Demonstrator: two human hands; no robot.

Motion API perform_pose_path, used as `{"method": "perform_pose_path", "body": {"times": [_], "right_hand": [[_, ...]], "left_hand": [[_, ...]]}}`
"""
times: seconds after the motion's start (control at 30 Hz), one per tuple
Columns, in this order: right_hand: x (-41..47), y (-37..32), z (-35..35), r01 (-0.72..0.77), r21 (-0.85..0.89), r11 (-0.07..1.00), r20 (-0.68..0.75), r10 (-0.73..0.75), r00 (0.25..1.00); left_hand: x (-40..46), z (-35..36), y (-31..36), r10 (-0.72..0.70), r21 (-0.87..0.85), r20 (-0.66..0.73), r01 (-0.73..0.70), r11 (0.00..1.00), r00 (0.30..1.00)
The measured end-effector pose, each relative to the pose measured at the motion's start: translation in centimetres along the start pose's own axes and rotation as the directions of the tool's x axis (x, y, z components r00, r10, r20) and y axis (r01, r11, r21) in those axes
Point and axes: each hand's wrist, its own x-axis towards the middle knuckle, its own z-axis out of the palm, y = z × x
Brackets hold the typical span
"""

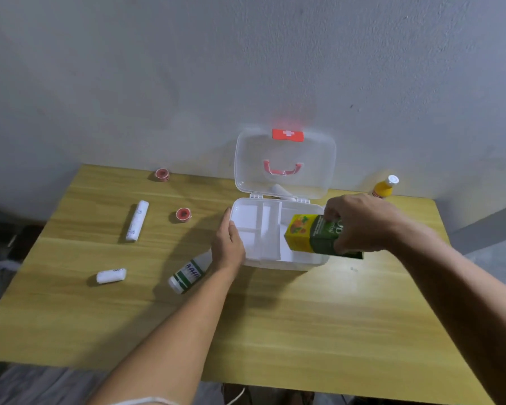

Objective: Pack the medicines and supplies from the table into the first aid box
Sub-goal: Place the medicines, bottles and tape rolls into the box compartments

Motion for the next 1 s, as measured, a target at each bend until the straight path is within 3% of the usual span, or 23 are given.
{"method": "perform_pose_path", "body": {"times": [0.13, 0.47, 0.83, 1.0], "right_hand": [[3.1, -1.1, 3.4, 0.042, -0.175, 0.984, -0.111, -0.063, 0.992], [7.5, -2.2, 8.7, 0.203, 0.015, 0.979, -0.221, -0.195, 0.956], [7.7, -1.9, 11.4, 0.044, 0.298, 0.953, -0.260, 0.037, 0.965], [8.1, -2.5, 11.7, -0.051, 0.528, 0.848, -0.189, 0.175, 0.966]], "left_hand": [[-0.1, 0.1, 0.1, -0.011, 0.013, -0.004, 0.012, 1.000, 1.000], [-0.3, -0.3, 0.4, 0.004, 0.063, 0.051, -0.007, 0.998, 0.999], [-0.3, -0.5, 0.7, 0.009, 0.126, 0.073, -0.018, 0.992, 0.997], [-0.2, -0.4, 0.8, 0.000, 0.134, 0.061, -0.009, 0.991, 0.998]]}}
